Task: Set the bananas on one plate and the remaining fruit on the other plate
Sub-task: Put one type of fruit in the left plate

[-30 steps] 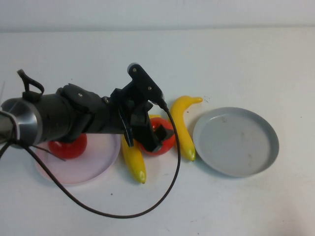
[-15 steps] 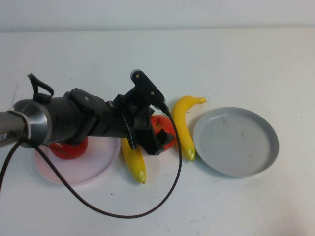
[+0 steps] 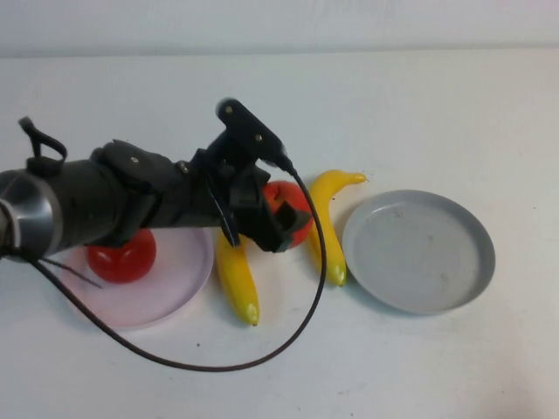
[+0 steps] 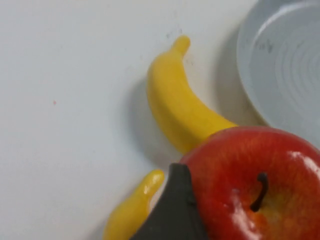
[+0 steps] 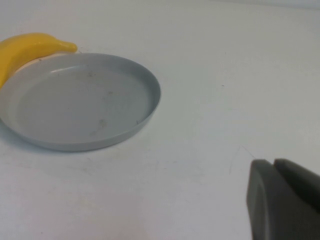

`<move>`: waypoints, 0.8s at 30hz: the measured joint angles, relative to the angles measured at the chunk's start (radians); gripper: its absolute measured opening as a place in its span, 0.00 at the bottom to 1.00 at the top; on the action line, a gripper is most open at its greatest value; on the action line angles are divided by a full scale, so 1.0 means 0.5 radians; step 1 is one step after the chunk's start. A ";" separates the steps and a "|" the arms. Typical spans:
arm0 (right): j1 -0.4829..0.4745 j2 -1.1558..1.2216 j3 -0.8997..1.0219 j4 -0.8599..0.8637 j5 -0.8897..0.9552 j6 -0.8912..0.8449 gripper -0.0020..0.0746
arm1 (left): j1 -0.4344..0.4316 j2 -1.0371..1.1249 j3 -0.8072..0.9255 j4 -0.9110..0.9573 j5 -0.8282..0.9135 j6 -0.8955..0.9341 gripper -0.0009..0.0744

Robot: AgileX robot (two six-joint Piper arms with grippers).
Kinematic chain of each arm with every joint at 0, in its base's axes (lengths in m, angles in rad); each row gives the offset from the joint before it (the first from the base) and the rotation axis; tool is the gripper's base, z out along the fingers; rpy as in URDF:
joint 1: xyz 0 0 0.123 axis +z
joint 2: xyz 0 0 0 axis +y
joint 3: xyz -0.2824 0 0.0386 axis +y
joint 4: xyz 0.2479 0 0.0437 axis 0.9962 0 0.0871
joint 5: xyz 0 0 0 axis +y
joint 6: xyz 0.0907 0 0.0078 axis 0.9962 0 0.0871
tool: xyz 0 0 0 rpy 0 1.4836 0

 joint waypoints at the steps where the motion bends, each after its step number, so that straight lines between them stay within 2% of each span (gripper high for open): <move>1: 0.000 0.000 0.000 0.000 0.000 0.000 0.01 | 0.000 -0.042 0.000 0.004 0.000 -0.070 0.76; 5: 0.000 0.000 0.000 0.000 0.000 0.000 0.01 | 0.000 -0.237 0.000 0.106 0.000 -0.399 0.76; 9: 0.000 0.000 0.000 0.000 0.000 0.000 0.01 | 0.019 -0.347 0.000 0.384 0.050 -0.853 0.76; 13: 0.000 0.000 0.000 0.000 0.000 0.000 0.01 | 0.086 -0.364 0.000 0.889 0.268 -1.472 0.76; 18: 0.000 0.000 0.000 0.000 0.000 0.000 0.01 | 0.104 -0.352 0.000 1.742 0.465 -2.320 0.76; 21: 0.000 0.000 0.000 0.000 0.000 0.000 0.01 | 0.109 -0.320 0.000 2.048 0.543 -2.631 0.76; 24: 0.000 0.000 0.000 0.000 0.000 0.000 0.01 | 0.113 -0.262 0.000 2.178 0.592 -2.771 0.76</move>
